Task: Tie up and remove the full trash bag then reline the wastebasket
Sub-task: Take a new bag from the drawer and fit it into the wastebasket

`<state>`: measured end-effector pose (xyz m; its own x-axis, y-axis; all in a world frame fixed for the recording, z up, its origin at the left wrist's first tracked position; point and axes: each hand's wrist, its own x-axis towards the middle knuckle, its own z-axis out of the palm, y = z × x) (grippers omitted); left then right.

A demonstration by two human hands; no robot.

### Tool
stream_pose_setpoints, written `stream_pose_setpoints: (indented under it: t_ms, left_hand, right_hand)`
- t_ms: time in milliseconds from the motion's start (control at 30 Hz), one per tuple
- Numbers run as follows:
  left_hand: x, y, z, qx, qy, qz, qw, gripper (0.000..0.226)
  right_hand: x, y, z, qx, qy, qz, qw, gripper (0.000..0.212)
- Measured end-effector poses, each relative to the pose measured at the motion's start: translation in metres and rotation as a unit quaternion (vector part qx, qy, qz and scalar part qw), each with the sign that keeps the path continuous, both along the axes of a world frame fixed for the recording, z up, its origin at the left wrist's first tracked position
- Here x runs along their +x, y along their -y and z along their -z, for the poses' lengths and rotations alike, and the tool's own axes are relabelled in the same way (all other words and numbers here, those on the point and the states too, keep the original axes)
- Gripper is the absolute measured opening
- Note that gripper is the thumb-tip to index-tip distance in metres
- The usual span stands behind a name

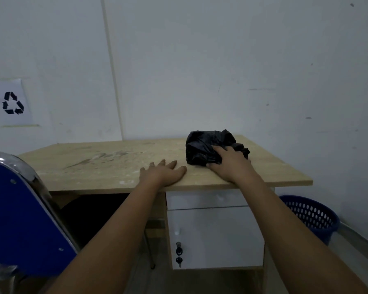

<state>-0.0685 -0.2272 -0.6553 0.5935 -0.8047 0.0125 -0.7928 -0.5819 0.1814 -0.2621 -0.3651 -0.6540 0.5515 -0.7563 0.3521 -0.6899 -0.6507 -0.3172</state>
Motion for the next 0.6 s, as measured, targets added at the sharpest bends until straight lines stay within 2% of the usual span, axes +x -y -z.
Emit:
stream_pose_setpoints:
  t_ms: [100,233,300,400,600]
  left_hand:
    - [0.001,0.005,-0.002,0.007,-0.008,-0.003,1.0,0.081]
    - [0.002,0.0,0.003,0.01,0.022,0.019,1.0,0.085]
    - [0.002,-0.003,0.009,0.006,0.031,0.019,0.999,0.088]
    - [0.002,0.001,0.008,0.009,0.024,0.02,0.999,0.088]
    - [-0.005,-0.001,-0.004,0.026,-0.007,0.014,1.0,0.086]
  right_hand:
    - [0.0,0.002,0.002,-0.003,-0.01,0.0,1.0,0.067]
    - [0.0,0.001,0.001,-0.009,0.008,-0.012,1.0,0.039]
    - [0.001,-0.004,0.005,-0.009,0.01,-0.003,1.0,0.033]
    - [0.003,-0.002,0.006,-0.006,0.005,-0.002,1.0,0.032]
    - [0.011,0.0,0.003,0.032,-0.058,0.031,0.997,0.052]
